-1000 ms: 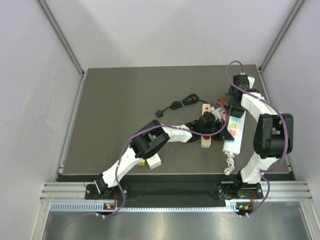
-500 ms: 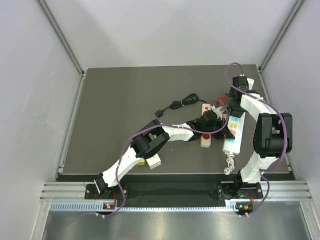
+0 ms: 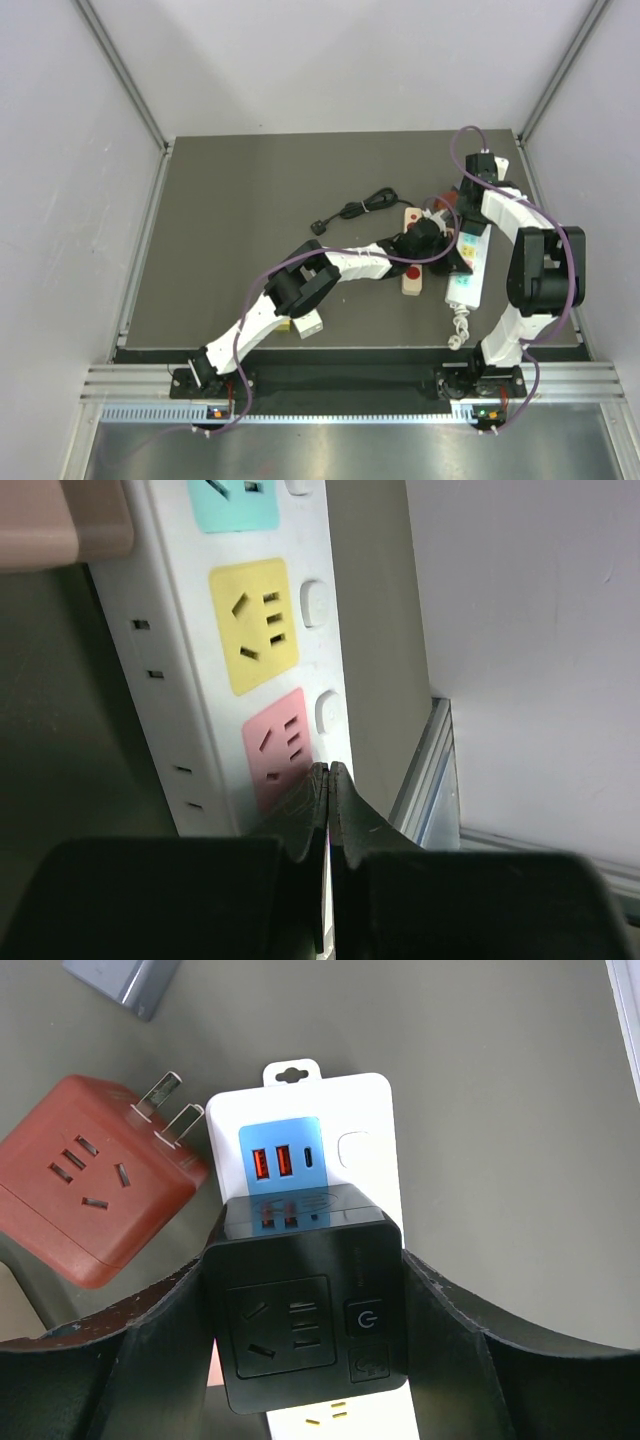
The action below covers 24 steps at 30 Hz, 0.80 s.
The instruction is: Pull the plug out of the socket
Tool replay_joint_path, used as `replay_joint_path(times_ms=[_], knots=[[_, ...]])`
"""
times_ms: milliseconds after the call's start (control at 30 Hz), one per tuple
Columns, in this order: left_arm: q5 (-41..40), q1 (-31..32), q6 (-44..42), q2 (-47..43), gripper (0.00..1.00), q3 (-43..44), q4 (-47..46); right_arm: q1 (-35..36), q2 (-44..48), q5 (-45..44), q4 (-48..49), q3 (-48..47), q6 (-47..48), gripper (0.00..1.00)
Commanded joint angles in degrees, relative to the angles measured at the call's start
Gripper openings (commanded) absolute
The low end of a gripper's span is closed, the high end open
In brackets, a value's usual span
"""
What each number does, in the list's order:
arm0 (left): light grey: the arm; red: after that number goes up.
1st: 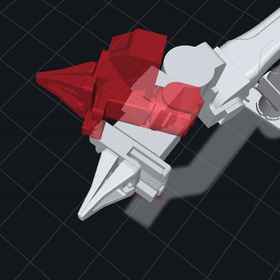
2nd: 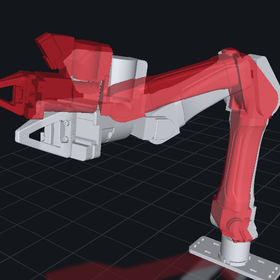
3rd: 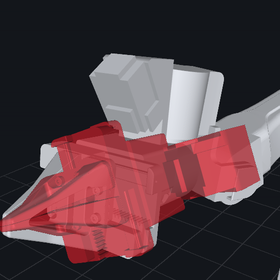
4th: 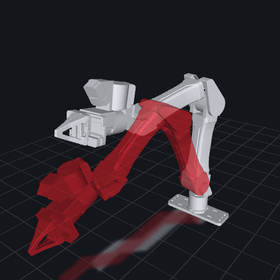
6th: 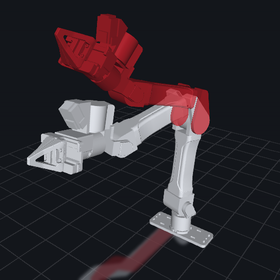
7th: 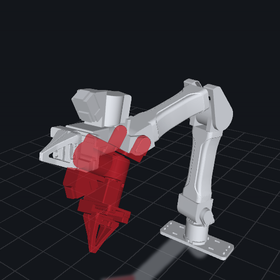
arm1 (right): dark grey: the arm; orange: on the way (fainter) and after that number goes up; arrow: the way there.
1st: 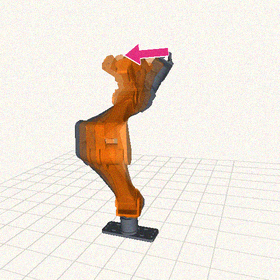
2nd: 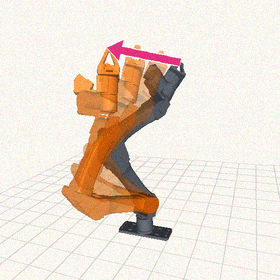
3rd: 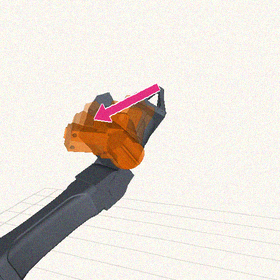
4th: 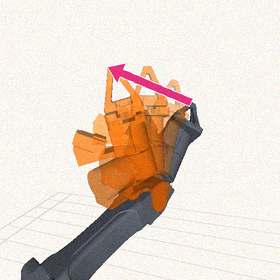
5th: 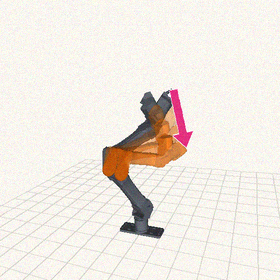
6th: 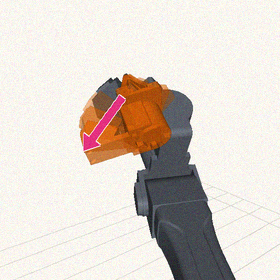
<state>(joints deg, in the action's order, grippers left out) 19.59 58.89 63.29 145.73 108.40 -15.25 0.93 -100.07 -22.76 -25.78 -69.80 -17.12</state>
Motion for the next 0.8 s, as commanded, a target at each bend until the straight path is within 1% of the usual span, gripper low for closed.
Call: replay_joint_path(times_ms=[0, 67, 100, 167, 267, 333, 400, 433, 533, 633, 667, 700, 733, 767], knots=[[-5.18, -0.62, -0.71, 5.0, 0.0, 1.37, 12.34, -0.49, 3.65, 0.08, 5.46, 0.88, -1.94, 0.0], [-6.32, -0.62, 0.08, 5.35, 0.0, 1.73, 13.66, -0.49, 6.8, 2.27, 7.93, 4.39, -2.47, 0.0], [-6.76, -0.71, 0.69, 5.44, 0.0, 1.9, 14.1, -0.49, 7.86, 3.16, 10.81, 5.54, -2.74, 0.0], [-7.99, -0.88, 1.75, 5.7, 0.0, 2.08, 14.98, -0.49, 10.15, 5.52, 12.41, 7.48, -3.61, 0.0], [-8.17, -1.67, 4.56, 6.84, 0.0, 2.96, 19.1, -0.49, 11.65, 6.06, 12.86, 7.22, -4.49, 0.0], [-7.38, -1.94, 5.53, 8.86, 0.0, 5.84, 20.86, -0.4, 12.35, 6.15, 13.03, 6.87, -4.93, 0.0], [-7.9, -1.94, 4.92, 10.79, 0.0, 10.31, 25.33, -0.49, 13.5, 6.24, 13.65, 6.61, -5.9, 0.0], [-8.08, -1.85, 4.92, 10.98, 0.0, 10.86, 25.79, -0.49, 13.59, 6.07, 13.74, 6.35, -6.25, 0.0], [-7.82, -1.85, 4.83, 10.8, 0.0, 10.43, 25.44, -0.49, 11.57, 7.03, 10.33, 2.31, -6.69, 0.0], [-7.64, -1.94, 4.83, 9.92, 0.0, 8.68, 24.13, -2.25, 6.49, 9.4, 1.38, -5.23, -4.68, 0.0], [-7.64, -1.94, 4.83, 9.75, 0.0, 8.32, 23.95, -2.16, 3.77, 7.4, -1.96, -9.52, -2.93, 0.0], [-7.64, -2.03, 4.83, 9.75, 0.0, 8.15, 23.95, -1.99, 3.14, 6.34, -5.39, -10.52, -1.96, 0.0], [-7.64, -2.03, 4.74, 9.75, 0.0, 8.23, 23.95, -1.98, 2.95, 4.76, -6.12, -11.14, -1.51, 0.0], [-7.55, -2.03, 4.83, 9.75, 0.0, 8.32, 23.86, -1.98, 3.65, 1.35, -6.47, -10.97, -0.55, 0.0]])
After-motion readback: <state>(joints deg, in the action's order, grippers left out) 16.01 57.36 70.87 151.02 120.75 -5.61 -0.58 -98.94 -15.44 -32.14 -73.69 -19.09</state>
